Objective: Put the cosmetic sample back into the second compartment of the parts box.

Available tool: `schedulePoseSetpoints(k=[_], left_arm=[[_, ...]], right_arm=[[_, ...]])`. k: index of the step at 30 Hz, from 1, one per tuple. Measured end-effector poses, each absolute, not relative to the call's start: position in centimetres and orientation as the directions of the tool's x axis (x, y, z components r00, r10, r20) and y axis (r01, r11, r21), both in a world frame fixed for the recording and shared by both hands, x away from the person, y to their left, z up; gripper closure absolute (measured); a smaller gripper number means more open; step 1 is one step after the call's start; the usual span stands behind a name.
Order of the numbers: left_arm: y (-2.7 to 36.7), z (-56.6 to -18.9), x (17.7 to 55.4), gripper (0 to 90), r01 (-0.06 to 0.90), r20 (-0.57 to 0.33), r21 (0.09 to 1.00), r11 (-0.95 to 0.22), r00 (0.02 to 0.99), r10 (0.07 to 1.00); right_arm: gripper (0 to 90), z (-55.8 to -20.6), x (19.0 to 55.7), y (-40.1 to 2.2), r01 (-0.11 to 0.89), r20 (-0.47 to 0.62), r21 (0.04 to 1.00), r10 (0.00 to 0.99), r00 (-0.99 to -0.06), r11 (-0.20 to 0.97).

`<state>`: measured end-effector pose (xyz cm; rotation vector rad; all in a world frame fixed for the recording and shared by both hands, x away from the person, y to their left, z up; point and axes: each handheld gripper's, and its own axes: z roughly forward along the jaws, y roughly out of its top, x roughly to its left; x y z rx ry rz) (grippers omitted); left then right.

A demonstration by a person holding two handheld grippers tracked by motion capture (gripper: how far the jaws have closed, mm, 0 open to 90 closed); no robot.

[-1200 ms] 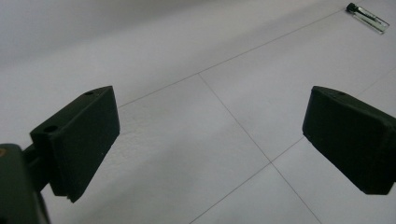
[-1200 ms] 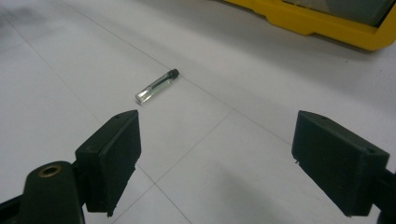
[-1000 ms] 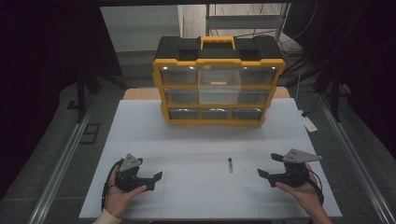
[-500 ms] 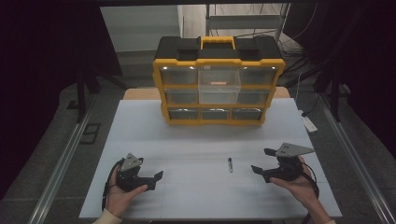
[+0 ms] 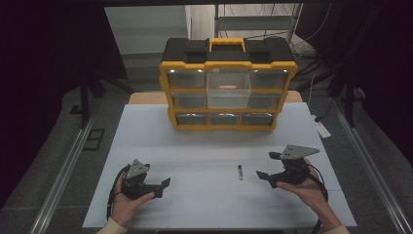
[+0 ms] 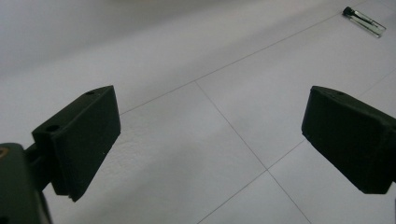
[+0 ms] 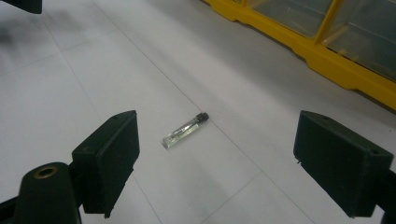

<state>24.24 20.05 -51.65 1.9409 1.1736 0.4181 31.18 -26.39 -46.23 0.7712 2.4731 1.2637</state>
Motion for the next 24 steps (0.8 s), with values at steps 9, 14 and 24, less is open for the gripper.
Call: schedulePoseSetpoints(k=[9,14,24], left_arm=[[20.1,-51.7,24.3,5.0,0.58,-0.115,0.778,-0.243,0.511,0.852],[20.1,-51.7,24.3,5.1,0.579,-0.113,0.777,-0.246,0.513,0.851],[20.2,-51.6,24.3,5.4,0.579,-0.112,0.777,-0.246,0.513,0.851]], right_arm=[[14.2,-45.7,31.7,-25.6,0.322,0.0,0.801,0.539,-0.843,0.505],[14.3,-45.4,32.0,-25.1,0.315,-0.005,0.798,0.529,-0.849,0.513],[13.8,-45.4,32.9,-23.6,0.284,-0.034,0.777,0.488,-0.872,0.561]])
